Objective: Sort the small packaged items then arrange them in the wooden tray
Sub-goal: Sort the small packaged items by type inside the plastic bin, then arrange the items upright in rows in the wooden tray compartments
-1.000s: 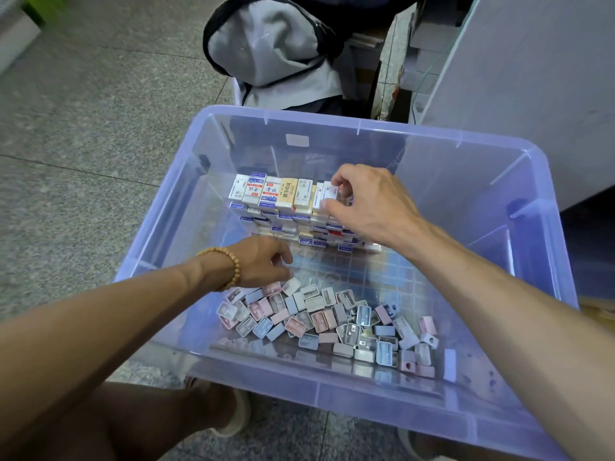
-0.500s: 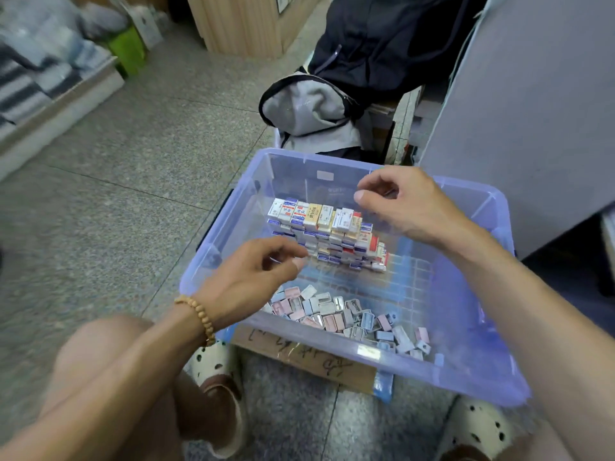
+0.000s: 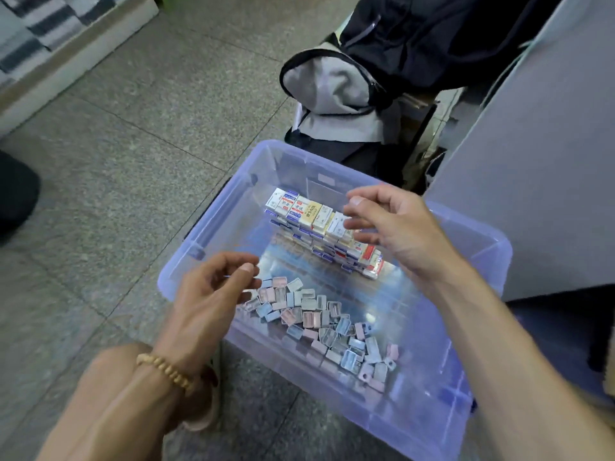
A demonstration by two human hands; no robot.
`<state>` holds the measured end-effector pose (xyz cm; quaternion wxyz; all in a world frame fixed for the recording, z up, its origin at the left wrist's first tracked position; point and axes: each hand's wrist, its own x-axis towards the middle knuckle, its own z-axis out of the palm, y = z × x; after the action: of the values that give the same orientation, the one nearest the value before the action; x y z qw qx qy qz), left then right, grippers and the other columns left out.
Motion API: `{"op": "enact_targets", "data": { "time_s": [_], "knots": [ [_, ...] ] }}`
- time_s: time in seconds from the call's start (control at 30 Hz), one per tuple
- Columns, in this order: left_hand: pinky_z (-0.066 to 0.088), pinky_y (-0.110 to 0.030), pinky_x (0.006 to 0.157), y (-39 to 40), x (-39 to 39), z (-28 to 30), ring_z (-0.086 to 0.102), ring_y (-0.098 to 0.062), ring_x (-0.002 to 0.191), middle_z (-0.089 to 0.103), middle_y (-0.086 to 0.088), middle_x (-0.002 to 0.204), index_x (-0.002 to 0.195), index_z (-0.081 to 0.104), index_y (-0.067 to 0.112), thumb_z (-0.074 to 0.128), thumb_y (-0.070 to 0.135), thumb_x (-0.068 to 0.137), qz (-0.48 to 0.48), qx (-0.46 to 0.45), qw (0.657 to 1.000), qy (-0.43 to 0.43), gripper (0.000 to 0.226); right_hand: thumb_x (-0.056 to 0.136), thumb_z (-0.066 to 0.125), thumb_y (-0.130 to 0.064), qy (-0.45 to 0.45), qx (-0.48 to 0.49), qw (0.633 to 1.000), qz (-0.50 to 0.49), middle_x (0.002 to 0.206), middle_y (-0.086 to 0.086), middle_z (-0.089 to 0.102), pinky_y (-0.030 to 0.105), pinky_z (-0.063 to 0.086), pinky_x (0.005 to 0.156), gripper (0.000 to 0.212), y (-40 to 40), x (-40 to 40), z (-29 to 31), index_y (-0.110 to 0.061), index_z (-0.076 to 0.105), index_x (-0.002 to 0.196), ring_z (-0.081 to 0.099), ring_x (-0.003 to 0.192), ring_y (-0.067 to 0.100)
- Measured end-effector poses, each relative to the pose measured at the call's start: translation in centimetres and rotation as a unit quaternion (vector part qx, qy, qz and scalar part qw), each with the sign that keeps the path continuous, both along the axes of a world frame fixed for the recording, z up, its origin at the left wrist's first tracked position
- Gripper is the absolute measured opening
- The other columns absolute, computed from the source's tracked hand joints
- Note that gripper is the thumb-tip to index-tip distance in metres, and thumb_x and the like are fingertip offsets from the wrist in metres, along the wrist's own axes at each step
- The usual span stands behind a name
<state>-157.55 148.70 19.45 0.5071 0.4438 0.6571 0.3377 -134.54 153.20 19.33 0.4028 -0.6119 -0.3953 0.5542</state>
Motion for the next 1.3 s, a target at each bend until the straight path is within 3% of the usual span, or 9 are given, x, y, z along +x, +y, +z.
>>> {"op": "enact_targets", "data": {
  "time_s": [0.23, 0.43, 0.7, 0.8, 0.9, 1.0, 1.17, 1.3],
  "knots": [
    [0.05, -0.031, 0.073, -6.4, 2.1, 6.8, 0.066, -0.018, 0.079, 0.069, 0.0, 0.079, 0.089, 0.066, 0.018, 0.053, 0.004, 0.096, 0.166, -0.069, 0.983, -0.029, 0.02, 0.097, 0.062, -0.018, -0.046, -0.067, 0.99, 0.113, 0.094, 0.007, 0.07, 0.029, 0.054, 0.076, 0.008, 1.4, 1.2, 8.8, -0.021, 0.067, 0.093, 0.067, 0.084, 0.016],
    [0.051, -0.032, 0.075, -10.8, 2.7, 7.6, 0.066, -0.018, 0.081, 0.072, 0.007, 0.076, 0.09, 0.067, 0.022, 0.054, 0.004, 0.095, 0.259, -0.086, 0.96, -0.06, 0.023, 0.098, 0.059, -0.01, -0.127, -0.048, 0.973, 0.185, 0.084, 0.004, 0.066, 0.011, 0.05, 0.06, 0.008, 4.8, 0.0, 13.0, -0.015, 0.065, 0.095, 0.063, 0.066, 0.003],
    [0.053, -0.05, 0.089, -11.3, 5.3, 1.6, 0.067, -0.022, 0.092, 0.069, 0.0, 0.095, 0.094, 0.063, 0.031, 0.059, 0.018, 0.095, 0.386, -0.089, 0.918, -0.029, 0.014, 0.095, 0.062, -0.019, -0.257, 0.003, 0.932, 0.255, 0.085, -0.003, 0.07, 0.034, 0.056, 0.08, 0.012, 9.7, 0.1, 6.6, -0.028, 0.066, 0.087, 0.068, 0.08, 0.009],
    [0.05, -0.055, 0.092, -11.2, 7.1, -0.9, 0.064, -0.025, 0.102, 0.065, 0.0, 0.105, 0.106, 0.059, 0.03, 0.059, 0.023, 0.095, 0.433, -0.096, 0.895, -0.031, 0.013, 0.088, 0.062, -0.033, -0.293, 0.033, 0.922, 0.25, 0.089, -0.005, 0.07, 0.041, 0.056, 0.09, 0.008, 11.8, 0.5, 3.1, -0.029, 0.067, 0.094, 0.066, 0.086, 0.014],
    [0.05, -0.045, 0.095, -10.5, 9.9, -2.0, 0.061, 0.0, 0.096, 0.061, 0.019, 0.104, 0.117, 0.052, 0.029, 0.06, 0.033, 0.094, 0.456, -0.098, 0.884, -0.032, 0.025, 0.093, 0.059, -0.032, -0.335, 0.077, 0.907, 0.242, 0.098, -0.006, 0.067, 0.025, 0.05, 0.091, 0.029, 13.4, 0.8, 0.2, -0.016, 0.066, 0.116, 0.063, 0.092, 0.01],
    [0.047, -0.031, 0.091, -9.5, 12.3, -2.7, 0.058, 0.01, 0.095, 0.06, 0.031, 0.105, 0.125, 0.045, 0.032, 0.059, 0.045, 0.085, 0.495, -0.084, 0.864, -0.038, 0.044, 0.097, 0.057, -0.031, -0.326, 0.084, 0.891, 0.305, 0.097, -0.01, 0.063, 0.025, 0.048, 0.087, 0.024, 14.0, 0.5, -2.4, -0.017, 0.062, 0.116, 0.06, 0.092, 0.008],
    [0.046, -0.031, 0.094, -8.8, 13.5, -4.1, 0.056, 0.018, 0.094, 0.055, 0.027, 0.112, 0.129, 0.038, 0.032, 0.063, 0.013, 0.092, 0.514, -0.074, 0.854, -0.029, 0.048, 0.094, 0.058, -0.037, -0.317, 0.082, 0.862, 0.386, 0.1, 0.008, 0.068, 0.043, 0.054, 0.085, 0.02, 14.7, 0.5, -4.5, -0.02, 0.06, 0.103, 0.066, 0.091, 0.023],
    [0.047, -0.037, 0.097, -8.8, 13.6, -4.8, 0.059, 0.005, 0.099, 0.057, 0.023, 0.114, 0.126, 0.04, 0.033, 0.064, 0.005, 0.09, 0.518, -0.076, 0.852, -0.012, 0.052, 0.099, 0.055, -0.035, -0.31, 0.114, 0.848, 0.415, 0.098, 0.004, 0.064, 0.045, 0.052, 0.086, 0.018, 15.3, 0.9, -4.8, -0.018, 0.058, 0.105, 0.062, 0.091, 0.023]
  ]
}}
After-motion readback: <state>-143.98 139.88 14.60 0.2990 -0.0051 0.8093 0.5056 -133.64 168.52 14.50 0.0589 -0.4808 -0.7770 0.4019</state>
